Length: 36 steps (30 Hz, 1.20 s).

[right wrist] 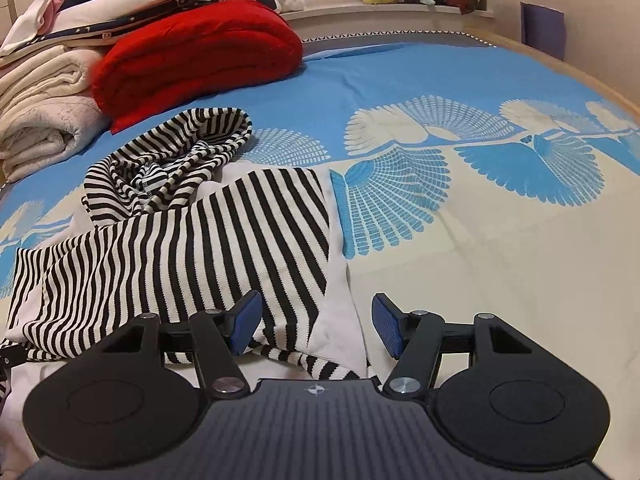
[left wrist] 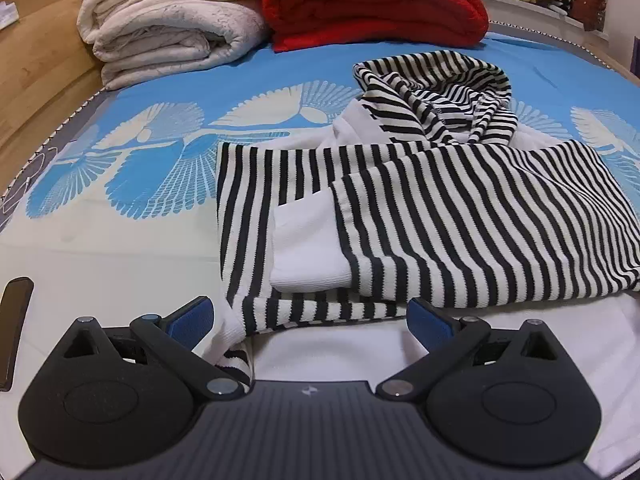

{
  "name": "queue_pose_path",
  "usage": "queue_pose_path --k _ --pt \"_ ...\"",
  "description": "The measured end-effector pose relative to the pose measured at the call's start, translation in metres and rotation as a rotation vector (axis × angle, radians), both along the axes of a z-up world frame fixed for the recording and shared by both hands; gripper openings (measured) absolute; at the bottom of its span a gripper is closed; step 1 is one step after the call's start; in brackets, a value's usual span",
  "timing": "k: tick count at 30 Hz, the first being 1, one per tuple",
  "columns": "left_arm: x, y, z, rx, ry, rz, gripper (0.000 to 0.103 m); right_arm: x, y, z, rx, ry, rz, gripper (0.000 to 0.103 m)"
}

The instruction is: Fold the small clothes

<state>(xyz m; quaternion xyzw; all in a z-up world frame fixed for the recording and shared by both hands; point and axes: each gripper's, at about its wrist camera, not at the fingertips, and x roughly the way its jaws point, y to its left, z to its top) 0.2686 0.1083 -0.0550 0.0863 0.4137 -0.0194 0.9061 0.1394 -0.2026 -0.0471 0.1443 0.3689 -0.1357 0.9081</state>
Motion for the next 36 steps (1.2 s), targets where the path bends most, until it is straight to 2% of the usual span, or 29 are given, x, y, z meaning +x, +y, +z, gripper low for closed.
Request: queue_pose_path --k 3,7,12,20,26,28,30,32,34,36 --pt "-0.005 0.001 0.006 -0.022 0.000 -0.001 0.103 0.001 0.001 0.001 -0.001 -0.002 0.004 0.063" --pt "-0.014 0.008 0.027 -0.064 -0.047 -0.003 0.102 0.001 0.003 0.008 -0.005 -0.015 0.025 0.063" --pt "-0.006 0.011 0.052 -0.073 -0.089 0.022 0.102 0.003 0.007 0.017 -0.011 -0.015 0.052 0.070" --pt "0.027 -0.001 0.089 -0.009 -0.170 0.022 0.103 0.007 0.010 0.024 -0.054 0.017 0.082 0.073" --pt "0.050 -0.009 0.105 -0.009 -0.175 0.001 0.103 0.009 0.005 0.026 -0.033 0.034 0.059 0.073" --pt "0.056 -0.011 0.117 -0.013 -0.187 -0.026 0.103 0.004 0.001 0.045 -0.009 -0.013 0.032 0.072" --pt "0.068 -0.012 0.136 -0.022 -0.213 -0.047 0.103 -0.004 -0.003 0.086 0.006 -0.143 0.028 0.073" --pt "0.084 -0.015 0.155 -0.032 -0.241 -0.051 0.103 0.001 -0.005 0.136 -0.038 -0.266 0.068 0.074" --pt "0.107 -0.022 0.172 -0.050 -0.265 -0.050 0.103 0.023 -0.005 0.179 -0.090 -0.352 0.103 0.080" --pt "0.137 -0.034 0.176 -0.060 -0.249 -0.069 0.103 0.057 -0.004 0.204 -0.106 -0.374 0.132 0.083"
